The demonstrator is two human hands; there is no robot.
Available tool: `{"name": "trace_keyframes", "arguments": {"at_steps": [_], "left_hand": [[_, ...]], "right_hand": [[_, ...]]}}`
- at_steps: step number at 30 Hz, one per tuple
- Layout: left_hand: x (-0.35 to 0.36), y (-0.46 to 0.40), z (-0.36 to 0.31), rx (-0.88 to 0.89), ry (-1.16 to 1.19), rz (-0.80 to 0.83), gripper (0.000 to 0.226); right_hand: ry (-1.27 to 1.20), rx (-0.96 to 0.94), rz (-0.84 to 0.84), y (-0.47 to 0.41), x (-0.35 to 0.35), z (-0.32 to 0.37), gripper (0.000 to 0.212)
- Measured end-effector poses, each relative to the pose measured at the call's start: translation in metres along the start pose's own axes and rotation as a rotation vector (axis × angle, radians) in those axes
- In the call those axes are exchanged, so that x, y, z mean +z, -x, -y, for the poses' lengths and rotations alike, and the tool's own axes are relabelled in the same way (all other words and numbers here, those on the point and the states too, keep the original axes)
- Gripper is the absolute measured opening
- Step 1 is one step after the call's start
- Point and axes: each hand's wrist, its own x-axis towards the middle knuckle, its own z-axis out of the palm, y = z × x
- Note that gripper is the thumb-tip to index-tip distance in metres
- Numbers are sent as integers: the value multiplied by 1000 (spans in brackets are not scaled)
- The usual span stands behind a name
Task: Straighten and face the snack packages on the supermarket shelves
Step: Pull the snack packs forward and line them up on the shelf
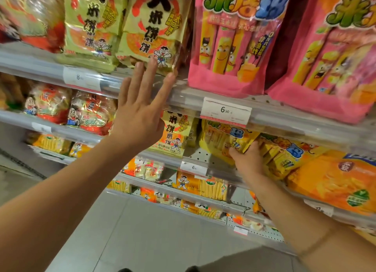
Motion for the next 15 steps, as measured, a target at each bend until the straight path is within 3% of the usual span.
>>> {"name": "trace_keyframes", "arguments": {"at_steps": [6,7,10,15], "left_hand": [[14,1,6,4,-30,-50,107],[15,1,7,5,-33,-58,105],[16,1,8,19,-41,-70,102],[23,11,23,175,-34,-135,89]], "right_hand": [[84,33,17,0,5,-11,35],[82,40,21,2,5,-14,37],[19,11,-54,21,7,-23,70],[20,-174,-124,85,31,-36,68]]}}
